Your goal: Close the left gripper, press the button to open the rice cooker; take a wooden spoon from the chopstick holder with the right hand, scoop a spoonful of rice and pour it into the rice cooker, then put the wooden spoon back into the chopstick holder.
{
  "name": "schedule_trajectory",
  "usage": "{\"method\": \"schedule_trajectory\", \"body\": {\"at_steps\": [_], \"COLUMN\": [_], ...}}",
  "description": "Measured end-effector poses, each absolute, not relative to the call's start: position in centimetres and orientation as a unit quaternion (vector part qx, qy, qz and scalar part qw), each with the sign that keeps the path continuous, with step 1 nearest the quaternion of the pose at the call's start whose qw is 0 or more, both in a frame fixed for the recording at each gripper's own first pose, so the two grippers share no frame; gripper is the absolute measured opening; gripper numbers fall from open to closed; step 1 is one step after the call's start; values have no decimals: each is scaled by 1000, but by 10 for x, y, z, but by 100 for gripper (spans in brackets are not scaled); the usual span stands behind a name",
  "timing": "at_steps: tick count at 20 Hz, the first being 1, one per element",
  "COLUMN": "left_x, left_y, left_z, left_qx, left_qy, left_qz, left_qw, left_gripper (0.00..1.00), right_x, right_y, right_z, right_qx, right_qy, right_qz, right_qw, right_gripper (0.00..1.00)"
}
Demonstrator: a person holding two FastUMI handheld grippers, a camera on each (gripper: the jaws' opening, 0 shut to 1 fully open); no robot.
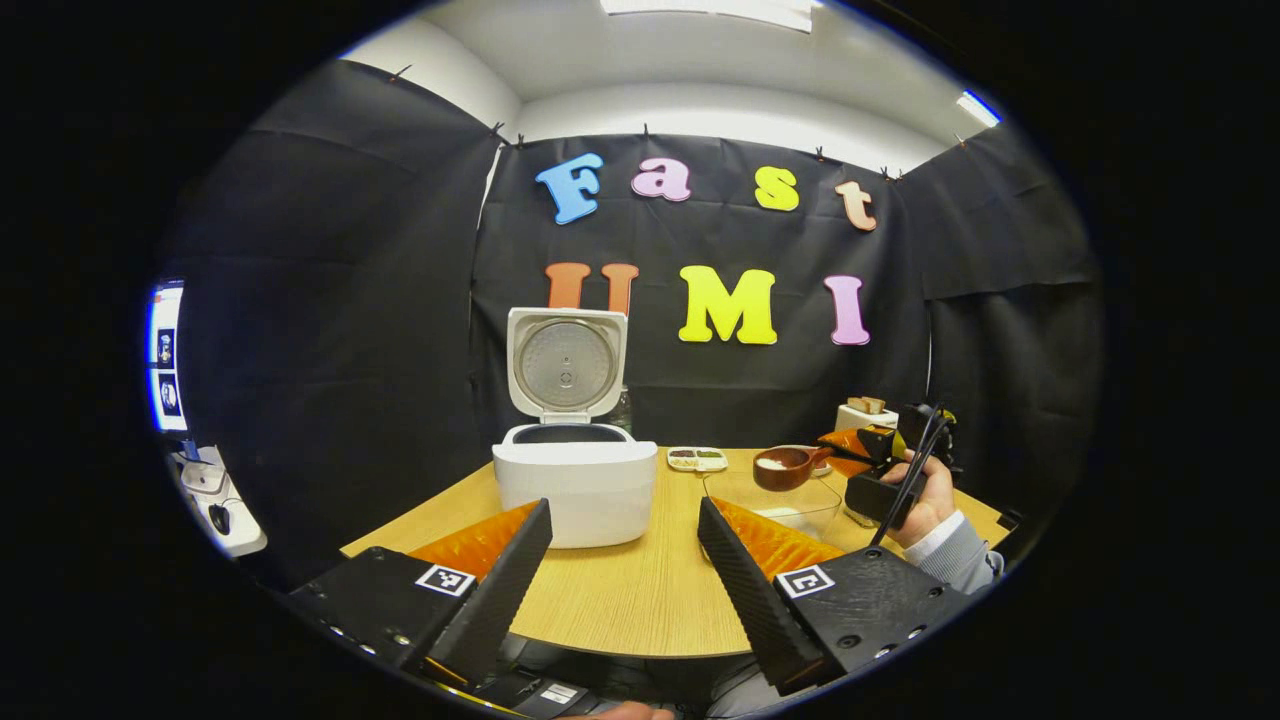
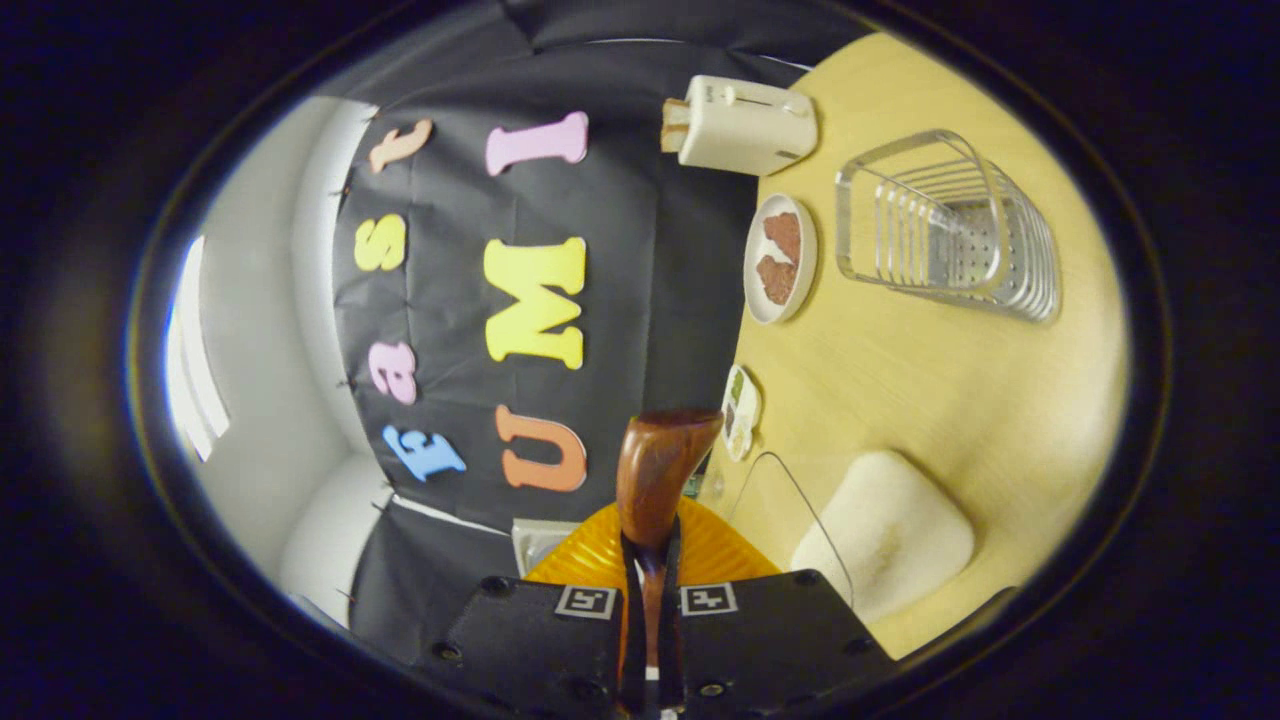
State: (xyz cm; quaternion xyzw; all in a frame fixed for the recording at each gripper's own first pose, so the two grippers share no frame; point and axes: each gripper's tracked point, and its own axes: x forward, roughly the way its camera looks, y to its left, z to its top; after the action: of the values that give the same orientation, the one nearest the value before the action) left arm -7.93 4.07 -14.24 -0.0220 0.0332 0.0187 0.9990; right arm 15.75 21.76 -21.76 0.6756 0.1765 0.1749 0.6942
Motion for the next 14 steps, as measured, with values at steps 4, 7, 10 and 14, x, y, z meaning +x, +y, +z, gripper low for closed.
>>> {"method": "schedule_trajectory", "body": {"at_steps": [4,7,10,14], "left_x": [-80,-79,-78,-69], "left_y": [39,49,66,93], "left_z": [-138,-131,-126,-126], "left_qx": [-12,-7,-6,-12], "left_qy": [32,26,23,27], "left_qz": [15,21,30,45], "left_qw": [999,999,999,999], "left_gripper": [94,94,94,94], "right_x": [148,156,162,178], "right_y": [244,253,276,325], "right_z": [-206,-194,-165,-131], "right_qx": [683,660,644,585], "right_qy": [193,185,176,170], "right_qz": [208,214,231,257], "right_qw": [673,696,708,751], "right_gripper": [10,10,10,10]}}
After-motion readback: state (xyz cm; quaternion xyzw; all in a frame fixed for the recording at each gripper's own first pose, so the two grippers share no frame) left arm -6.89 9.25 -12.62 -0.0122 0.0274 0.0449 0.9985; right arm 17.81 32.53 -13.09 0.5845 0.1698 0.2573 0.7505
